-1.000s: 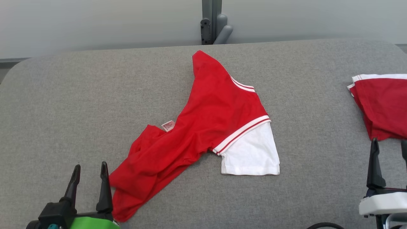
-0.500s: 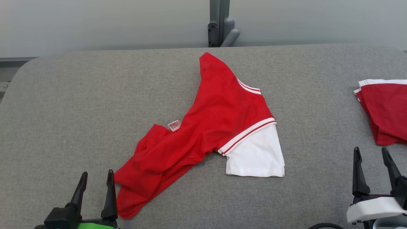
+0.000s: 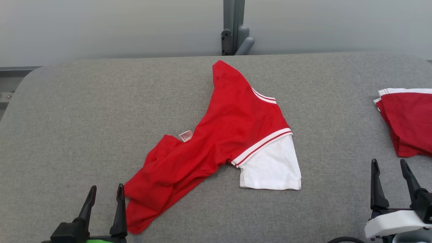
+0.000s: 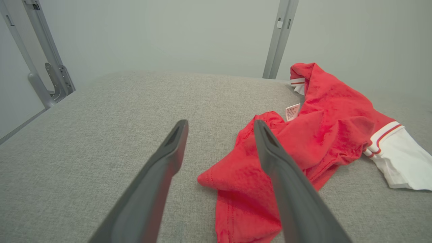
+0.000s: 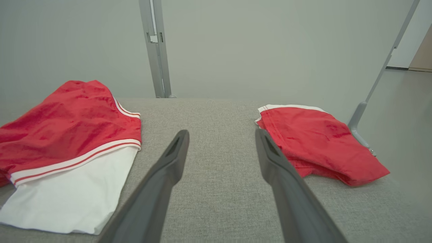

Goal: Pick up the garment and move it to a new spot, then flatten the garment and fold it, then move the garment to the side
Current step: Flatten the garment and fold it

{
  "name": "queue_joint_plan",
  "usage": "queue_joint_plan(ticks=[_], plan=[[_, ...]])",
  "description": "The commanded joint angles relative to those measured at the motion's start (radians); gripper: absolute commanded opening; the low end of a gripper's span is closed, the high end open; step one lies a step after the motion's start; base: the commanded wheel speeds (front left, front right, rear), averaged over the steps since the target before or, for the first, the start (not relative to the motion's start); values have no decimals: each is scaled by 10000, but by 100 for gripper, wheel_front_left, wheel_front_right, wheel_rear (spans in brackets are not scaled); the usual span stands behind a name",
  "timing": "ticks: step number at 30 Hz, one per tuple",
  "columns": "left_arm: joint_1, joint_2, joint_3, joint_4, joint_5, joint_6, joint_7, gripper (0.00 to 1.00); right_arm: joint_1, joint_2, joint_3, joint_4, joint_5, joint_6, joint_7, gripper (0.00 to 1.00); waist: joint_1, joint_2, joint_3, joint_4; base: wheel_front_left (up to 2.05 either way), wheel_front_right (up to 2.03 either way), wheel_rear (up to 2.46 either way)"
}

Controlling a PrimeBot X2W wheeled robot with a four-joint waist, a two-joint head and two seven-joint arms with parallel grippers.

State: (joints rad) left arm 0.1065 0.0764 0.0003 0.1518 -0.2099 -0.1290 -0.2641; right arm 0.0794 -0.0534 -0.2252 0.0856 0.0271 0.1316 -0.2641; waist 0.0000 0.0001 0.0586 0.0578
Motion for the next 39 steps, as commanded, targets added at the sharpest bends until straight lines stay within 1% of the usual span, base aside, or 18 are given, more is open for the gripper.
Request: queue_joint_plan(ticks=[1,3,6,7,8,9,12,14,15,19,22,26,31,39], plan=[[64,108,-85,43,-104,-21,3,100,31,-37,99,128,199,-18,0,100,0,-1,-6,-1,0,0,0],[83,190,-190,189,-211,-21,3,100,-134,-20,316,203,501,-18,0,100,0,-1,-21,-10,0,0,0],[8,438,-374,693,-394,-20,32,100,-357,-11,977,512,883,-18,22,100,0,-1,-50,-35,0,0,0],[-131,421,-298,689,-530,27,135,100,-439,-54,1309,673,1067,-18,310,100,0,-1,-54,-32,0,0,0],[-199,361,-215,674,-706,111,440,100,-611,-226,1720,709,1210,-13,676,100,0,-1,-38,-31,0,0,0],[-228,394,-270,634,-754,98,832,100,-835,-348,1933,666,1346,-24,1048,100,0,-1,-22,-34,0,0,0],[-264,419,-422,382,-989,166,2288,100,-1149,-563,2707,610,1775,-16,2478,100,0,-1,77,-16,0,0,0],[-195,340,-544,153,-1254,239,3252,100,-1382,-634,2901,761,2134,-18,3408,100,0,-1,160,16,0,0,0],[-146,306,-623,49,-1343,238,3674,100,-1463,-866,3080,872,2042,-18,3825,100,0,-1,212,65,0,0,0],[47,318,-832,-259,-1469,360,4787,100,-1708,-885,3276,1486,1865,-12,4672,100,0,-1,465,223,0,0,0],[129,308,-862,-394,-1601,437,5203,100,-1819,-803,3171,1885,1926,-16,4785,100,0,-1,634,384,0,0,0],[203,390,-806,-436,-1601,559,5320,100,-1937,-683,3204,2263,1958,-15,4746,100,0,-1,771,477,0,0,0],[21,404,-818,-254,-1909,455,5413,100,-2180,-586,3372,2833,2085,-13,4647,100,0,-1,889,582,0,0,0],[-437,393,-1154,238,-2364,201,5475,100,-2652,-479,3686,3405,2248,-10,4385,100,0,-1,985,603,0,0,0]])
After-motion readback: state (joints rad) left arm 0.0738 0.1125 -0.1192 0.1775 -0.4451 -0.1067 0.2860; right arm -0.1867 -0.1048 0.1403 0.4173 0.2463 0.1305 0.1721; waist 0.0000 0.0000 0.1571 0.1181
